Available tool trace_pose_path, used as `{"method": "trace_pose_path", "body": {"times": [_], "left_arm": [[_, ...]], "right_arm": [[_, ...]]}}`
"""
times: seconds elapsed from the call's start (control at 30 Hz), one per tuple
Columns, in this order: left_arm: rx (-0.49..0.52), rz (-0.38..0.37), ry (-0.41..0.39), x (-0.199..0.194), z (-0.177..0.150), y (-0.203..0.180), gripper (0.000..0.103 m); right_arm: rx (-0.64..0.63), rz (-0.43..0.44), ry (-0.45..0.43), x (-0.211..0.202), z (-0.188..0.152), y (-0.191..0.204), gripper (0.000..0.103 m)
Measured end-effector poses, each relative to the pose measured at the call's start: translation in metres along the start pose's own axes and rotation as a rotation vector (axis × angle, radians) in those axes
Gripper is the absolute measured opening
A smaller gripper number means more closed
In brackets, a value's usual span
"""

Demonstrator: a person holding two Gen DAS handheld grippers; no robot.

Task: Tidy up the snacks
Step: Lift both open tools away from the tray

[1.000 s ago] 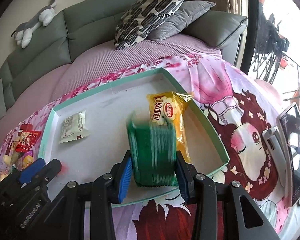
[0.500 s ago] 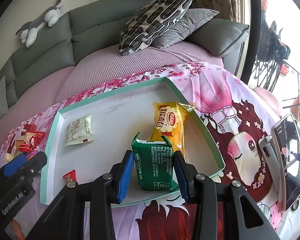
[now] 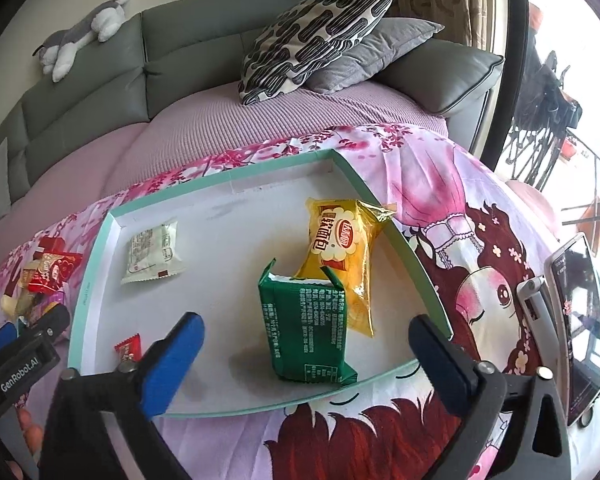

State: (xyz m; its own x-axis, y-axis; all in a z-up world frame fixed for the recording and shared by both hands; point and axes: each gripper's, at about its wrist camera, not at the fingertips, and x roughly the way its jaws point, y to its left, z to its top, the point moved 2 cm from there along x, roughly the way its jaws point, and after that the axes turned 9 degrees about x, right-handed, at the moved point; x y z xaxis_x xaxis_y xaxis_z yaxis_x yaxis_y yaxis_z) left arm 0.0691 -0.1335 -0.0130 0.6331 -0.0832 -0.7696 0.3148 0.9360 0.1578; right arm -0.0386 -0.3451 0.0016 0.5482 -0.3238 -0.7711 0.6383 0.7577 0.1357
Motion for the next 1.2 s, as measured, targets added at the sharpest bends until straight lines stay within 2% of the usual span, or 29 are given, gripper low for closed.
{"method": "trace_pose_path", "body": {"times": [0.5, 0.7, 0.87, 1.03, 1.1, 1.2], "left_arm": [[0.031, 0.012, 0.041, 0.008, -0.004, -0.005, 0.103], [0.047, 0.018, 0.02, 0.005, -0.003, -0.004, 0.103], [0.052, 0.032, -0.008, 0.003, -0.002, 0.002, 0.103], [0.036, 0.042, -0.038, -0.002, -0.001, 0.017, 0.103], [0.023, 0.047, -0.049, -0.004, 0.0, 0.028, 0.103], [-0.013, 0.064, -0.05, -0.006, 0.0, 0.049, 0.103]], "right_arm": [[-0.002, -0.01, -0.007, 0.001, -0.003, -0.001, 0.103], [0.02, -0.002, -0.026, -0.003, 0.0, -0.002, 0.103], [0.071, 0.04, -0.041, -0.005, 0.003, -0.005, 0.103], [0.107, 0.053, -0.055, -0.007, 0.004, -0.003, 0.103], [0.101, 0.065, -0.091, -0.01, 0.003, 0.001, 0.103], [0.059, 0.03, -0.109, -0.012, 0.003, 0.012, 0.103]]}}
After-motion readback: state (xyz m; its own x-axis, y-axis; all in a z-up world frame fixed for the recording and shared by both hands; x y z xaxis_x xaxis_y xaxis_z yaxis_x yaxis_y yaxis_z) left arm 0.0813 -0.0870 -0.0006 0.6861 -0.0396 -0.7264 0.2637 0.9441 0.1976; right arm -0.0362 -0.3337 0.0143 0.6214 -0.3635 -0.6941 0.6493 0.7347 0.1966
